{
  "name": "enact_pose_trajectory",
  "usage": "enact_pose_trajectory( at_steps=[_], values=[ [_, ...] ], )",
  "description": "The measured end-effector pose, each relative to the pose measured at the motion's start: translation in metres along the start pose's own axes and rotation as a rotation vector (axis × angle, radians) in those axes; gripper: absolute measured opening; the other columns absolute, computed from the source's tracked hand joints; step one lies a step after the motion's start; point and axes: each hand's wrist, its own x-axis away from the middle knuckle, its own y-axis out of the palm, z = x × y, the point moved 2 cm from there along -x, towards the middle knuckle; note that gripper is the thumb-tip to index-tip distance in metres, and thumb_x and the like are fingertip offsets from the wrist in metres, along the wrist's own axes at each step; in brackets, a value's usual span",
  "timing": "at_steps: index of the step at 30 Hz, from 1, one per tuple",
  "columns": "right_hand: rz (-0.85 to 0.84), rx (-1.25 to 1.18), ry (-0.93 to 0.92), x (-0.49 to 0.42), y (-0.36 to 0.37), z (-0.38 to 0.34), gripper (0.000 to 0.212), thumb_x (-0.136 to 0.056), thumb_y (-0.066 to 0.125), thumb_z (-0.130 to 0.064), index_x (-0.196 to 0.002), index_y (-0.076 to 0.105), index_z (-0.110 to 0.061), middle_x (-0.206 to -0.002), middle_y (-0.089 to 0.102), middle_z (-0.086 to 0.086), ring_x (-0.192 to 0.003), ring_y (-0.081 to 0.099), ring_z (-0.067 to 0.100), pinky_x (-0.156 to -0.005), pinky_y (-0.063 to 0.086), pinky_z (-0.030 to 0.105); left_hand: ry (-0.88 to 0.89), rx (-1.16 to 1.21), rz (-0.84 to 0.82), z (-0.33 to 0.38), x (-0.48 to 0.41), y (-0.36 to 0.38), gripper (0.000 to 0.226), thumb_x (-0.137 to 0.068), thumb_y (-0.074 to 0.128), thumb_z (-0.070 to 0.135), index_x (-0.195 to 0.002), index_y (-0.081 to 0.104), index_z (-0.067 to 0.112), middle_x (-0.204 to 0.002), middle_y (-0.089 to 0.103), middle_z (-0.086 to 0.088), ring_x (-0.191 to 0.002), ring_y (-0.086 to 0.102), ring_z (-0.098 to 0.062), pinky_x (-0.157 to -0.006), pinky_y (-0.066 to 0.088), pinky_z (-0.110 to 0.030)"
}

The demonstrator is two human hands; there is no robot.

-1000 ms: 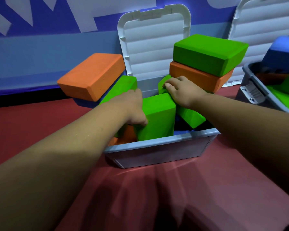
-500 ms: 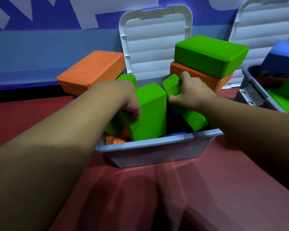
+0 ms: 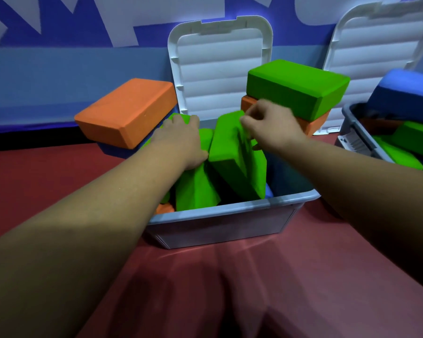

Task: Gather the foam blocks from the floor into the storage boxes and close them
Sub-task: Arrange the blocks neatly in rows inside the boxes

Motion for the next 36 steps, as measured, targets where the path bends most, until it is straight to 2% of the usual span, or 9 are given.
enact_pose_trajectory(
  at_steps=[3, 7, 14, 16, 20, 24, 31, 34, 36],
  values=[
    [-0.198, -0.029, 0.084, 0.006, 0.010, 0.012, 0.021, -0.082, 0.054, -0.030, -0.090, 0.072, -0.024, -0.090, 0.077, 0.005, -0.087, 0.074, 0.026, -0.076, 0.063, 0.051, 0.118, 0.053, -0.106, 0.004, -0.002, 0.002, 0.091, -0.088, 0.068, 0.042, -0.161, 0.015, 0.035, -0.157, 0.029, -0.019, -0.141, 0.033, -0.050, -0.113, 0.038, -0.054],
    [-0.301, -0.309, 0.230, 0.006, 0.006, 0.020, 0.043, -0.091, 0.035, 0.008, -0.108, 0.067, -0.015, -0.122, 0.069, 0.007, -0.111, 0.070, 0.028, -0.085, 0.060, 0.050, 0.192, -0.026, -0.002, 0.018, 0.000, 0.001, 0.073, -0.083, 0.056, 0.058, -0.142, 0.051, 0.016, -0.146, 0.044, -0.017, -0.138, 0.037, -0.041, -0.110, 0.039, -0.049],
    [-0.374, -0.457, 0.441, 0.008, 0.013, 0.036, 0.062, -0.096, 0.034, 0.015, -0.152, 0.034, -0.010, -0.131, 0.055, 0.034, -0.100, 0.075, 0.039, -0.092, 0.060, 0.051, 0.105, 0.023, 0.048, 0.041, 0.006, 0.016, 0.090, -0.080, 0.033, 0.076, -0.134, 0.062, 0.010, -0.140, 0.056, -0.014, -0.131, 0.045, -0.035, -0.103, 0.037, -0.048],
    [-0.472, -0.335, 0.391, 0.013, 0.021, 0.039, 0.055, -0.095, 0.043, 0.014, -0.146, 0.041, -0.005, -0.122, 0.060, 0.038, -0.094, 0.076, 0.036, -0.089, 0.061, 0.052, 0.100, -0.017, 0.040, 0.042, 0.004, 0.019, 0.099, -0.077, 0.029, 0.086, -0.135, 0.063, 0.014, -0.142, 0.054, -0.011, -0.133, 0.042, -0.034, -0.102, 0.034, -0.049],
    [-0.462, 0.010, 0.251, 0.016, 0.020, 0.046, 0.072, -0.087, 0.057, 0.003, -0.155, 0.038, -0.008, -0.101, 0.068, 0.015, -0.074, 0.071, 0.025, -0.064, 0.059, 0.034, 0.131, -0.107, 0.045, 0.042, 0.001, 0.023, 0.112, -0.062, 0.049, 0.100, -0.140, 0.054, 0.020, -0.142, 0.049, -0.008, -0.133, 0.038, -0.033, -0.103, 0.033, -0.050],
    [-0.568, 0.255, 0.126, 0.019, 0.009, 0.055, 0.034, -0.084, 0.069, -0.010, -0.115, 0.077, -0.020, -0.077, 0.072, -0.001, -0.066, 0.062, 0.014, -0.064, 0.047, 0.027, 0.183, -0.127, -0.075, 0.044, 0.001, 0.017, 0.119, -0.049, 0.060, 0.100, -0.146, 0.050, 0.032, -0.149, 0.041, -0.007, -0.138, 0.032, -0.034, -0.109, 0.030, -0.053],
    [-0.504, 0.159, 0.100, 0.016, 0.004, 0.055, 0.067, -0.080, 0.080, -0.026, -0.141, 0.058, -0.041, -0.123, 0.073, -0.002, -0.106, 0.070, 0.021, -0.090, 0.054, 0.035, 0.028, 0.073, -0.033, 0.045, -0.003, -0.002, 0.100, -0.051, 0.077, 0.077, -0.128, 0.056, 0.015, -0.134, 0.056, -0.010, -0.128, 0.044, -0.036, -0.090, 0.036, -0.045],
    [-0.479, 0.263, 0.198, 0.017, 0.001, 0.058, 0.084, -0.089, 0.077, -0.040, -0.160, 0.034, -0.022, -0.153, 0.052, 0.006, -0.134, 0.055, 0.024, -0.100, 0.042, 0.029, -0.058, 0.151, -0.043, 0.034, -0.007, -0.012, 0.106, -0.056, 0.076, 0.075, -0.138, 0.047, 0.015, -0.138, 0.055, -0.013, -0.132, 0.043, -0.038, -0.087, 0.033, -0.043],
    [-0.525, 0.234, 0.275, 0.023, 0.003, 0.064, 0.087, -0.091, 0.075, -0.044, -0.160, 0.031, -0.014, -0.153, 0.051, 0.008, -0.136, 0.052, 0.025, -0.102, 0.039, 0.029, -0.074, 0.133, -0.076, 0.027, -0.007, -0.017, 0.114, -0.056, 0.073, 0.082, -0.144, 0.043, 0.016, -0.143, 0.052, -0.014, -0.135, 0.041, -0.039, -0.089, 0.034, -0.044]
  ],
)
